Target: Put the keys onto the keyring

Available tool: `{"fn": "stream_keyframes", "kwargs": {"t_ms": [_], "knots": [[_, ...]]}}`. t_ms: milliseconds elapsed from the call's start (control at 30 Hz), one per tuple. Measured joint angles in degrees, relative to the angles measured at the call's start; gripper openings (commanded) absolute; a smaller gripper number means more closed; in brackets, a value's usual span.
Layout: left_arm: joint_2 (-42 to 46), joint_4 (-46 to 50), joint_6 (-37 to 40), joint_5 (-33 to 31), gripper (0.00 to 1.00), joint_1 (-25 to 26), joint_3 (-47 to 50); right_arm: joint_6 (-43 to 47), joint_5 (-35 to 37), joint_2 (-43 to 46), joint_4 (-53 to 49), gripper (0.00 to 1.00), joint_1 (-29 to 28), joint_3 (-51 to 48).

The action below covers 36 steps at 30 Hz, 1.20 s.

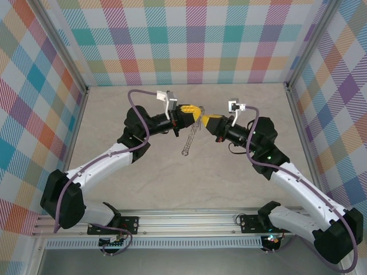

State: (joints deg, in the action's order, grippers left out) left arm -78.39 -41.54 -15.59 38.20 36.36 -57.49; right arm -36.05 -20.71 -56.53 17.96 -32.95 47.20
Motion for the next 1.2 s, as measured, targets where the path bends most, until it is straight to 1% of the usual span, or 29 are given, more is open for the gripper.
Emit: {"fn": "stream_keyframes", "kwargs": {"t_ms": [33,67,133,233,433,567,700,833,933,1200], "knots": [[-0.2,-0.48,-0.28,-0.02,0.0,-0.02,0.0,-0.07,0.07,0.02,-0.02,0.01,0.0,0.0],[-0.33,-0.85,-0.52,-0.02,0.0,0.0,-0.02,-0.09,0.15,0.13,-0.04,0.05,0.0,0.0],[-0.66,-1.57,-1.44,0.02,0.0,0.15,-0.02,-0.15,0.31,0.79,-0.63,0.19,0.17,0.0],[-1.31,-3.45,-2.73,-0.61,0.0,0.59,0.0,0.04,0.46,2.95,-3.04,0.28,1.05,-0.24],[-2.64,-6.49,-4.85,-1.77,0.0,0.59,-0.02,0.07,0.94,9.73,-6.73,0.3,4.57,-0.66],[-3.89,-8.61,-6.95,-2.05,0.0,0.59,0.0,0.04,1.64,11.89,-7.08,0.3,6.19,-0.66],[-5.95,-11.8,-10.1,-2.36,0.0,0.59,0.0,-0.5,1.55,10.43,-6.54,0.31,6.36,-0.63],[-9.09,-16.28,-14.67,-2.4,0.0,0.59,-0.02,-1.7,1.57,7.17,-4.94,0.39,6.36,-0.63],[-11.52,-19.5,-18.34,-2.69,0.0,0.39,-0.02,-2.54,1.62,5.75,-2.93,0.42,6.36,-0.66],[-14.53,-26.34,-26.16,-3.43,0.0,-0.61,-0.02,-3.89,2.49,3.69,2.64,0.42,6.75,-0.66]]}}
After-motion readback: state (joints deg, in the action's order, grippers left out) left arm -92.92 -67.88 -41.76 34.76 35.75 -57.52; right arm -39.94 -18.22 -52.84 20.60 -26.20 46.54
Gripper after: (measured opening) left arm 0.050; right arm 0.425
